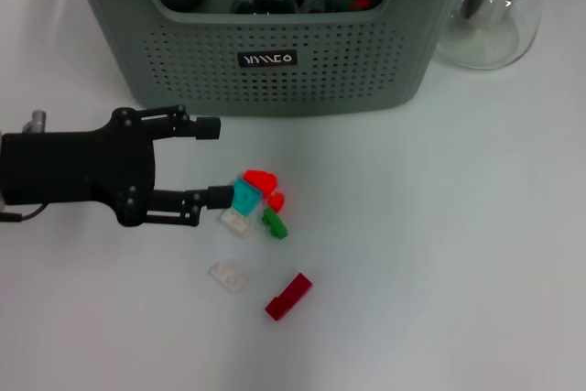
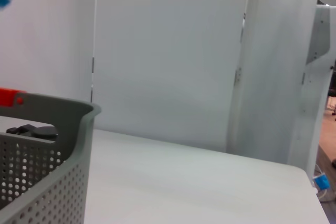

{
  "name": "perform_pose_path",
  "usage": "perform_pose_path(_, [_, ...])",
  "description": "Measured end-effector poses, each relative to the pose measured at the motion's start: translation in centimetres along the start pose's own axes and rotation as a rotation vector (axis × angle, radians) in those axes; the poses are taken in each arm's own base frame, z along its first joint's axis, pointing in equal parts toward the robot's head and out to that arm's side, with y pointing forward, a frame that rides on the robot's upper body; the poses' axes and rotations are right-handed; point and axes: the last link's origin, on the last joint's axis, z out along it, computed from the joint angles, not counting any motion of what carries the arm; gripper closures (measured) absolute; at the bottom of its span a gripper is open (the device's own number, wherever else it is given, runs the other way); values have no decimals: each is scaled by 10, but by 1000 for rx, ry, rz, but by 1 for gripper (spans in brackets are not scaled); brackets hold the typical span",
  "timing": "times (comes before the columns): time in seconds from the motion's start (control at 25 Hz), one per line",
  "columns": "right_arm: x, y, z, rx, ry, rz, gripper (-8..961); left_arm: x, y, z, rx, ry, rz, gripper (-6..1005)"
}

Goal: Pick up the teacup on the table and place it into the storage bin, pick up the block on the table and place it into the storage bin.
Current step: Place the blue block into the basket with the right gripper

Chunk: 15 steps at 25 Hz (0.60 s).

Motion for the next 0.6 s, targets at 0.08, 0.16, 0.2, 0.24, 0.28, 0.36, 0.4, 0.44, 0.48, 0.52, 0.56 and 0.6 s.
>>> perform_pose_path(0.08, [5, -14, 15, 77, 31, 6, 528, 3, -2, 2, 2, 8, -15, 172])
perform_pose_path(0.16, [13, -27, 30, 142, 69, 3, 528, 6, -4, 4, 4, 20, -26, 172])
perform_pose_path(0.2, [17, -32, 36, 169, 85, 1, 528, 7, -5, 5, 6, 30, -30, 172])
perform_pose_path(0.24, [21, -38, 42, 202, 101, -5, 528, 9, -6, 6, 8, 40, -35, 172])
perform_pose_path(0.28, [25, -42, 47, 230, 118, -11, 528, 11, -7, 7, 10, 53, -41, 172])
perform_pose_path(0.36, [32, -50, 55, 281, 141, -32, 528, 13, -9, 10, 15, 75, -51, 172])
perform_pose_path(0.4, [34, -52, 58, 302, 152, -47, 528, 14, -10, 11, 22, 89, -60, 172])
perform_pose_path(0.44, [38, -54, 61, 322, 165, -61, 528, 15, -12, 12, 31, 99, -68, 172])
perform_pose_path(0.48, [40, -55, 63, 338, 173, -73, 529, 16, -14, 13, 41, 109, -76, 172])
perform_pose_path(0.52, [41, -55, 65, 350, 177, -80, 529, 16, -14, 13, 45, 112, -78, 172])
perform_pose_path(0.56, [42, -55, 67, 357, 178, -82, 529, 16, -15, 15, 52, 117, -79, 172])
perform_pose_path(0.6, [42, -55, 68, 361, 176, -78, 528, 16, -16, 16, 53, 114, -77, 172])
